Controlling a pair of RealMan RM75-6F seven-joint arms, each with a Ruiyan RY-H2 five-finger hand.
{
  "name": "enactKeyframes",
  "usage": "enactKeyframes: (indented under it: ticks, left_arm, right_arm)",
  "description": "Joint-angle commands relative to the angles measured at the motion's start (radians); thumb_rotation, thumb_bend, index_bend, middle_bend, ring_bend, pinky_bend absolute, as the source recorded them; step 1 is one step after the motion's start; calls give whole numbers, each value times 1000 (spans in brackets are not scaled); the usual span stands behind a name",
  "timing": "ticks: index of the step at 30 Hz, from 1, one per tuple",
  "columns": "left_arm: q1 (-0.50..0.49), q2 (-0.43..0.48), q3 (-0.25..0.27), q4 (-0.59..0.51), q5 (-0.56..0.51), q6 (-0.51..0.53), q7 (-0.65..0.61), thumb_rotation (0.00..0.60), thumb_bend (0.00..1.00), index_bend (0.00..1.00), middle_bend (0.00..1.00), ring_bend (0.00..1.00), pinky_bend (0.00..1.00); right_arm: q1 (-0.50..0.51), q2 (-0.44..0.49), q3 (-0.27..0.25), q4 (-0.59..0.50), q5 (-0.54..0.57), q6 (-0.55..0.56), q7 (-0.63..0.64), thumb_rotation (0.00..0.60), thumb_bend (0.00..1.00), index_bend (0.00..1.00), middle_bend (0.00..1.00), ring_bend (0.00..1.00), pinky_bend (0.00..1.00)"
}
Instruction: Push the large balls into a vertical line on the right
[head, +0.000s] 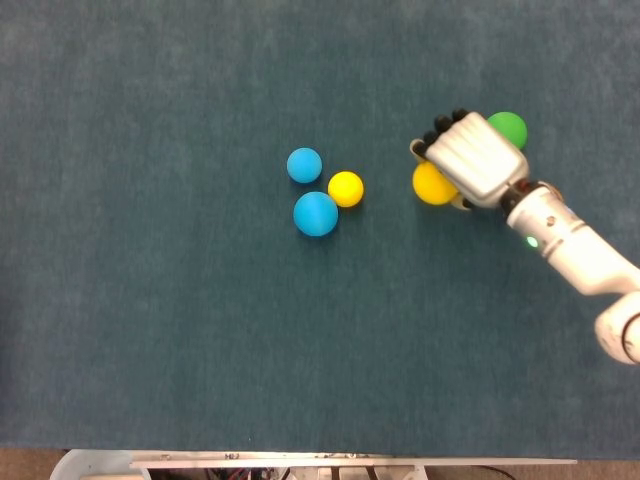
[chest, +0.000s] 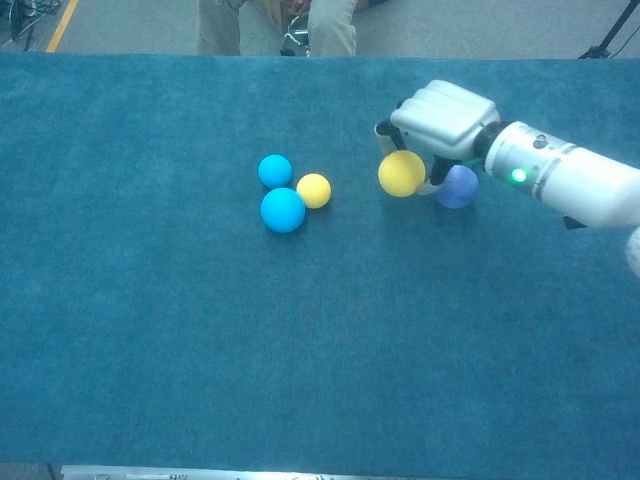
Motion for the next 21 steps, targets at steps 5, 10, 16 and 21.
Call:
enactKeyframes:
  ticks: [5, 10, 16, 21]
  left_arm:
    - [-1, -3, 1, 0, -1, -3, 1, 600, 400, 316, 166, 236, 287]
    - [-3, -4, 2, -1, 0, -6, 2, 600, 400, 316, 166, 235, 287]
    - [-3, -8, 3, 2, -1, -6, 1, 600, 400, 316, 166, 236, 285]
    - [-4, -10, 5, 3, 3, -6, 0, 600, 400, 316, 166, 236, 283]
  right_arm:
    - [-40, 42, -49, -32, -67, 15, 40, 600, 73, 433, 531, 320, 369]
    - [-60, 58, -71, -44, -113, 31, 47, 600, 73, 434, 531, 320, 369]
    - [-74, 72, -79, -48, -121, 22, 41, 600, 73, 434, 522, 320, 369]
    - [-77, 74, -85, -51, -126, 4, 25, 600, 73, 419, 487, 312, 369]
